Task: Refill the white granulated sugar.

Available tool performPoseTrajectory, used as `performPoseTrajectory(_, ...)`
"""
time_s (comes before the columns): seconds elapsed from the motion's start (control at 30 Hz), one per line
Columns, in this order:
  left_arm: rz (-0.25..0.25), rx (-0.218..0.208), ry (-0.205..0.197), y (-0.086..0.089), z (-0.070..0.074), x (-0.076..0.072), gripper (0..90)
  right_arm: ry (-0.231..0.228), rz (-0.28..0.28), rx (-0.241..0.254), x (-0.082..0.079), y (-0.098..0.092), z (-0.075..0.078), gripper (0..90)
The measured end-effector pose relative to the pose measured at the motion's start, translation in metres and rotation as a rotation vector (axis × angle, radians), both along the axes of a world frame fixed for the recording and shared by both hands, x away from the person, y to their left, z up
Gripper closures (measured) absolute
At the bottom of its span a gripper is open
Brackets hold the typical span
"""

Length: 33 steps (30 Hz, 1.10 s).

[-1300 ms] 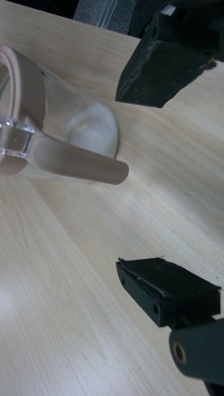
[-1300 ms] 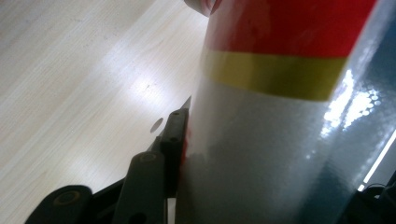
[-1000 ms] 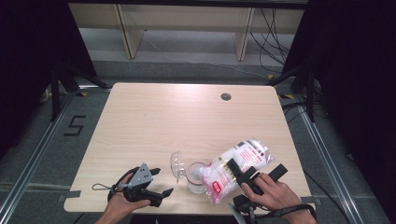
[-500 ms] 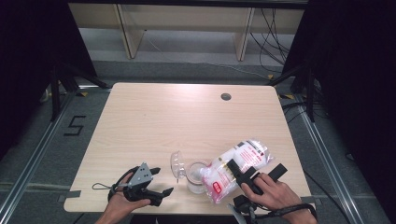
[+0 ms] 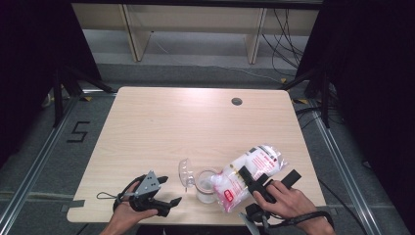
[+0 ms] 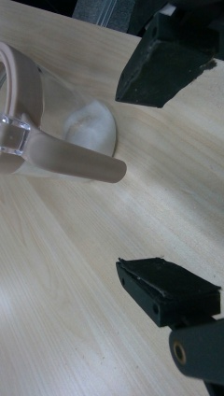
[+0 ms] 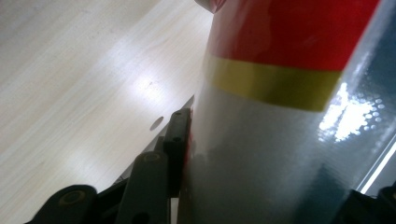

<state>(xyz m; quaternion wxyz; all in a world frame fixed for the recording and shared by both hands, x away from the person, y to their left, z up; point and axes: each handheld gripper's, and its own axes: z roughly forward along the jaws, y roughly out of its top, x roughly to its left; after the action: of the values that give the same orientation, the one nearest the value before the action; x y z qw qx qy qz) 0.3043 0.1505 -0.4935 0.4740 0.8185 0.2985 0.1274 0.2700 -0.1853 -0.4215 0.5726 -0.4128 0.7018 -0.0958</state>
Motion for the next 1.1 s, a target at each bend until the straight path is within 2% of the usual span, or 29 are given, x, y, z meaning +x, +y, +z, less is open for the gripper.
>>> performPoseTrajectory(0.1,-0.009,0.014,0.011,0.0004,0.0001,-0.0001,15.5,-0.001,0.021,-0.018,-0.0001,0.0011,0.0024,65.5)
performPoseTrajectory(0.23,-0.006,0.007,0.002,0.0004,0.0007,0.0009,15.5,-0.001,0.024,-0.030,0.0001,0.0029,0.0041,66.0)
performPoseTrajectory(0.27,-0.016,0.011,0.002,0.0007,0.0005,0.0007,15.5,0.004,0.020,-0.021,0.0002,0.0026,0.0039,66.1)
performPoseTrajectory(0.4,0.000,0.005,0.010,0.0003,0.0009,0.0002,15.5,0.007,0.014,-0.006,0.0011,0.0024,0.0018,66.5)
performPoseTrajectory(0.43,-0.007,0.007,-0.002,0.0002,0.0004,0.0010,15.5,0.007,0.012,-0.002,0.0011,0.0022,0.0017,66.5)
performPoseTrajectory(0.5,-0.015,0.023,0.011,0.0011,0.0006,0.0001,15.5,0.008,0.012,0.002,0.0011,0.0020,0.0015,66.7)
performPoseTrajectory(0.57,-0.004,0.001,0.005,0.0000,0.0000,0.0000,15.5,0.005,0.009,0.008,0.0010,0.0020,0.0010,66.8)
performPoseTrajectory(0.67,-0.015,0.015,0.002,0.0007,0.0007,0.0005,15.5,0.005,0.015,0.008,0.0007,0.0022,0.0006,66.9)
performPoseTrajectory(0.7,-0.013,0.013,0.012,0.0006,0.0005,0.0000,15.5,0.005,0.015,0.011,0.0005,0.0021,0.0004,66.9)
performPoseTrajectory(0.73,-0.017,0.011,0.000,0.0005,0.0003,0.0007,15.5,0.007,0.014,0.010,0.0004,0.0020,0.0001,67.0)
performPoseTrajectory(0.8,-0.008,0.005,0.002,-0.0001,0.0002,0.0007,15.5,0.006,0.013,0.009,0.0003,0.0018,0.0001,67.0)
performPoseTrajectory(0.87,-0.016,0.020,0.009,0.0009,0.0006,0.0006,15.5,0.007,0.011,0.009,0.0003,0.0012,0.0007,67.1)
performPoseTrajectory(0.93,-0.011,0.002,0.010,0.0000,0.0000,0.0008,15.5,0.004,0.013,0.006,0.0006,0.0008,0.0009,67.1)
performPoseTrajectory(0.97,-0.007,0.006,0.011,0.0000,0.0005,0.0008,15.5,0.007,0.019,-0.010,0.0012,0.0016,0.0014,67.1)
performPoseTrajectory(1.03,-0.015,0.008,0.009,0.0003,0.0002,0.0007,15.5,0.007,0.008,0.012,0.0003,-0.0004,0.0009,67.2)
performPoseTrajectory(1.1,-0.012,0.002,0.011,-0.0001,-0.0001,0.0007,15.5,0.010,0.008,0.008,0.0002,-0.0007,0.0007,67.3)
